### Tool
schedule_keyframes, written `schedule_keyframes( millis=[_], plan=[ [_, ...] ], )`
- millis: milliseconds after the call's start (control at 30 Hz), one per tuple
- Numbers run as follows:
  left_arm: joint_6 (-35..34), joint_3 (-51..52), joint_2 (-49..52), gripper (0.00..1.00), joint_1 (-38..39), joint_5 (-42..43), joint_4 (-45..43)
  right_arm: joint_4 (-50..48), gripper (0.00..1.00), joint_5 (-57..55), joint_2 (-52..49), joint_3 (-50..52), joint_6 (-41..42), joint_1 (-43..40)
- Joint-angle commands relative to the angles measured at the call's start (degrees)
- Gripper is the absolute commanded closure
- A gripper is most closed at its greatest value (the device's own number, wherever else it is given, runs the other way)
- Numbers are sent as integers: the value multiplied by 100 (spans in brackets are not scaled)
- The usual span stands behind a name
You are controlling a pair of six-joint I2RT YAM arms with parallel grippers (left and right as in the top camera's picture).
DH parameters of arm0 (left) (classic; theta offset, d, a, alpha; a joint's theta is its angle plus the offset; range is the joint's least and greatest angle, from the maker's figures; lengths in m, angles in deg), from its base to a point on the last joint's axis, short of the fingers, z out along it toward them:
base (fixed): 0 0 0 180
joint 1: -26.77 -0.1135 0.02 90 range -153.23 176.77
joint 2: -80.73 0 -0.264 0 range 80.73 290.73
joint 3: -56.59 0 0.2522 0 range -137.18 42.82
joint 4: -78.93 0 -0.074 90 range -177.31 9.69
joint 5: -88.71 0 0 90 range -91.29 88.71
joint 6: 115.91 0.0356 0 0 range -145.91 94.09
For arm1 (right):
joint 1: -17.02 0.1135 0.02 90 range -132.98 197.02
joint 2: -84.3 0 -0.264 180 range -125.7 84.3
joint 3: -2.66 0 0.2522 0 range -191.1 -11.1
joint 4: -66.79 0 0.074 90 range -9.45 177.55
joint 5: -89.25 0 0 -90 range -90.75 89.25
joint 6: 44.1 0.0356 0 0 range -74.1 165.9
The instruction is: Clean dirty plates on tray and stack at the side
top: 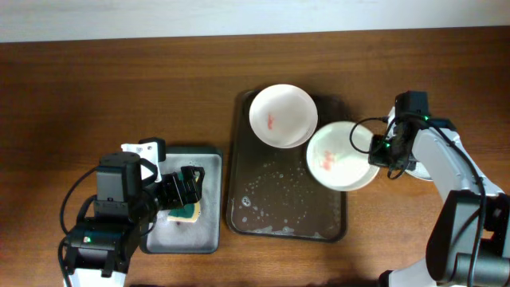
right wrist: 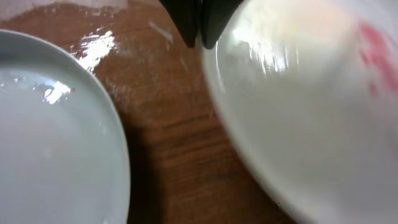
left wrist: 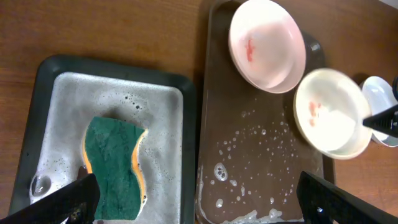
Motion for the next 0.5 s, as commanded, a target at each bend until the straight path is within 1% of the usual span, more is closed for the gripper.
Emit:
schedule_keyframes(
  millis=[0,67,100,133,167,233,267,300,333,367,400,433,467],
  plan=[
    [116,-85,-17,1,-17,61,-11,472,96,181,706,-44,66,205],
    [116,-85,-17,1,-17,61,-11,1040,96,181,1213,-44,210,640],
    [116,-85,-17,1,-17,61,-13,1355,96,181,1357,-44,243,984],
    [116,-85,-17,1,-17,61,-11,1587,96,219,1370,-17,470,1432],
    [114,-85,-17,0,-17,61,-11,1541,96,245,1353,83,654,1827],
    [116,-85,-17,1,-17,61,-11,1097,96,243,1353,435,1344,2601],
    [116,-85,-17,1,-17,61,-13,813,96,245,1344,632,1821,2876],
    [116,-85,-17,1,-17,61,-13,343,96,227,1340,892,2155,3176],
    [116,-85,-17,0,-17,61,-13,-22,96,223,1327,1058,2347,3287],
    [116,-85,-17,1,-17,61,-13,-450,96,223,1316,1196,2218,3340],
    [114,-85,-17,1,-17,63,-13,-662,95,225,1316,1217,1801,3342],
    [105,-85,-17,0,-17,127,-15,-715,89,225,1320,1169,1384,3342],
    [111,-85,-17,0,-17,232,-11,-710,84,225,1320,1137,1036,3342]
  ],
)
